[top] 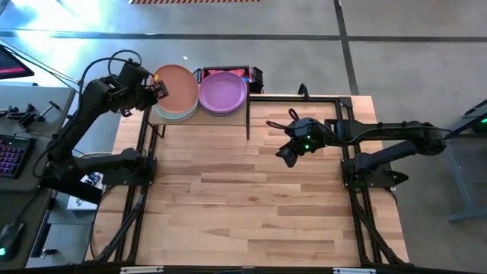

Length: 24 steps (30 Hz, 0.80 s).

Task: Place and stack plates onto a shelf
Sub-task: Stack the brown plate on top of the gray plate on the shelf

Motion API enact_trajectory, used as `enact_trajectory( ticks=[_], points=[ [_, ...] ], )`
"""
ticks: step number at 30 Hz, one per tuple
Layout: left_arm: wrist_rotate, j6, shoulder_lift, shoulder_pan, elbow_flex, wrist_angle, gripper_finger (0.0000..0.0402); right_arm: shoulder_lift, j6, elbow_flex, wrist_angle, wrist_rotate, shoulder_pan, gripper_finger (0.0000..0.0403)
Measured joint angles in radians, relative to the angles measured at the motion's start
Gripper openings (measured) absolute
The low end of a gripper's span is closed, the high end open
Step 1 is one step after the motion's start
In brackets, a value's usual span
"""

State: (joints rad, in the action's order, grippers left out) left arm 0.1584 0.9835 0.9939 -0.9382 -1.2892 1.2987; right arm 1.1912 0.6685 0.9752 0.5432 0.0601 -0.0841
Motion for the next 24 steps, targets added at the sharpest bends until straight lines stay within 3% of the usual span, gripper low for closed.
enact_trajectory(
  ticks=[10, 24],
  points=[
    [-0.073, 0.003, 0.094, -0.066, 0.0, 0.063, 0.0017, 0.0, 0.003, 0.0, 0.022, -0.003, 0.024, 0.0145],
    [-0.116, -0.045, 0.103, -0.11, 0.0, 0.066, 0.0023, 0.0, 0.003, 0.0, 0.023, -0.071, 0.087, 0.0145]
  ],
)
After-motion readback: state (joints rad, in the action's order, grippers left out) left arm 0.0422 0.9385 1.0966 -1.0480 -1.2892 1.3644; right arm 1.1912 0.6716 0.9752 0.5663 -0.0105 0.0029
